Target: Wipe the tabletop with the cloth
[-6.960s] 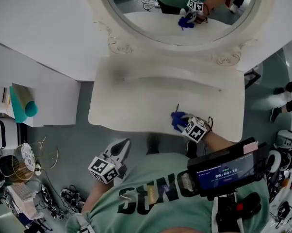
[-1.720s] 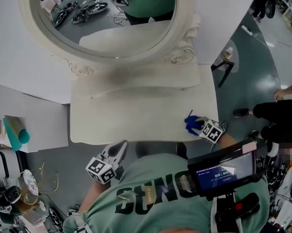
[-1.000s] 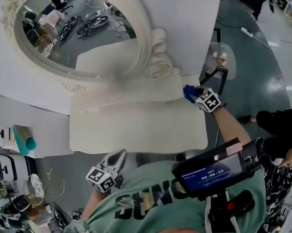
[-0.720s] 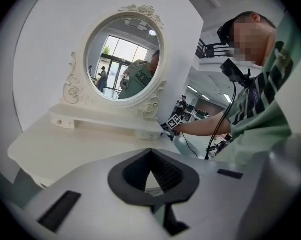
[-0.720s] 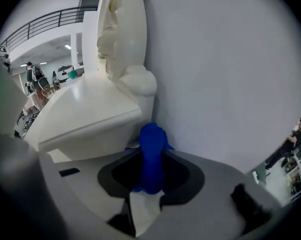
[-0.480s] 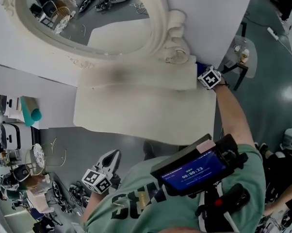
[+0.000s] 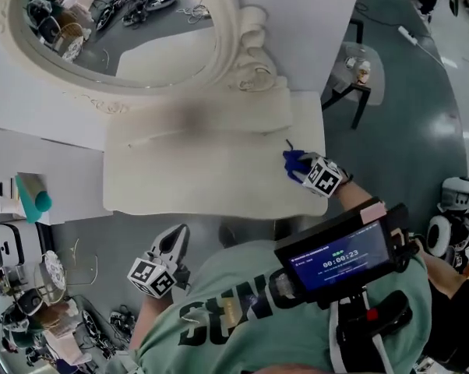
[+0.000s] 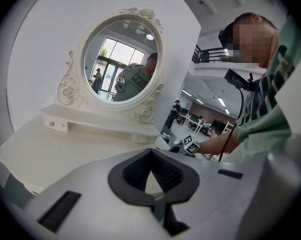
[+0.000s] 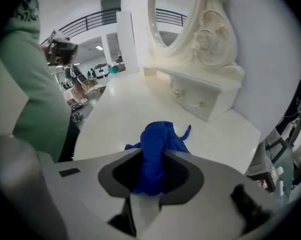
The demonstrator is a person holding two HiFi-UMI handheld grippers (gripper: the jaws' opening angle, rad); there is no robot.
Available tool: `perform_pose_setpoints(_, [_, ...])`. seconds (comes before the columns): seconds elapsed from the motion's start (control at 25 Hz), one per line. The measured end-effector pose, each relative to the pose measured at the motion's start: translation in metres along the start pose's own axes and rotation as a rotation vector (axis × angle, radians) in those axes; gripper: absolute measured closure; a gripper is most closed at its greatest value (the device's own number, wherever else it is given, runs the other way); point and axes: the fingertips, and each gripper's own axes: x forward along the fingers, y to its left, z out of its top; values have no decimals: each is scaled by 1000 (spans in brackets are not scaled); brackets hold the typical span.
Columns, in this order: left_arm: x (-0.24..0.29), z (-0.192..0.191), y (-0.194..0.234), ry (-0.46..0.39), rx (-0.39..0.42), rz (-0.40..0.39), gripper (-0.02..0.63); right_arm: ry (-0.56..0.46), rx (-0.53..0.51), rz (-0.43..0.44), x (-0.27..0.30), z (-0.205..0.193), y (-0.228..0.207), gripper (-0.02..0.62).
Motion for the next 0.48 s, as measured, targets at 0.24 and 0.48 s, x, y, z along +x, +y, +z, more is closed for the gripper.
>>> perform_pose_setpoints(0.24, [43,41,-8,-40,122,-76,607,0,-56,127,-8,-21,108,489])
perform_pose_setpoints(0.48, [112,116,-4,-117,228,-113,607,13,-72,242,-14,-31,149,489])
